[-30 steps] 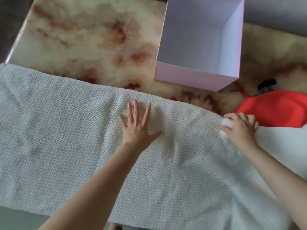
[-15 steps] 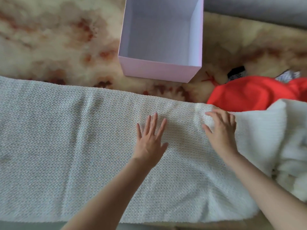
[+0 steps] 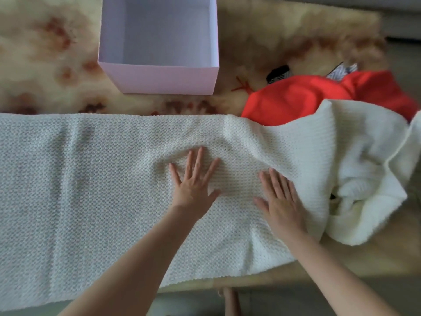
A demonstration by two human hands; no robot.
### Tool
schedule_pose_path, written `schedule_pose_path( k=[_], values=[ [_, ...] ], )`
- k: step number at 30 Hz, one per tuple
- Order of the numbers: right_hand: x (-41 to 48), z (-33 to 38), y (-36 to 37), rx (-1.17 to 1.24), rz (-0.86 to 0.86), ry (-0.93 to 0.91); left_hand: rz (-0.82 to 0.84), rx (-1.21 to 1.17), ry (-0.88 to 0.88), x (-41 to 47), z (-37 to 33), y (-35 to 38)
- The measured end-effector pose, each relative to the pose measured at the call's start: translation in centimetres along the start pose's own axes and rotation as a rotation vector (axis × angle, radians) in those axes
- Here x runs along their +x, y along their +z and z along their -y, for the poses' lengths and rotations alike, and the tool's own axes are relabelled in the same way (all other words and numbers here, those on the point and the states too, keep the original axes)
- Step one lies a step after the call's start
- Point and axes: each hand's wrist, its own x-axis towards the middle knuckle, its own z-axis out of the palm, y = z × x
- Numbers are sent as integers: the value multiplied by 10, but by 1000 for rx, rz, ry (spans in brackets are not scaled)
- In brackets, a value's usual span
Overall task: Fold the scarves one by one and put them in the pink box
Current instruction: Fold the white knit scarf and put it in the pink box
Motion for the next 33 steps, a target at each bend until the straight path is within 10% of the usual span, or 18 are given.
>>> schedule_pose_path(
  k=[5,11,15,21,26,33],
  values=[
    [-52,34,-2,301,-196,54,-57,-19,173,-31,-35,14],
    [-135,34,26,691,-559,749,27,-96,351,-59,-72,41],
    [-126,26,13,1540,-486,1353,133,-95,339,-57,-87,30],
    [-104,16,-14,1938,-253,1261,256,-159,333,-54,-106,17],
    [-118,28,-27,1628,-432,1034,214,-826,-23,-45,-133,-5],
    [-129,45,-37,1631,-220,844,154,-787,-116,-42,-177,-18]
  ],
)
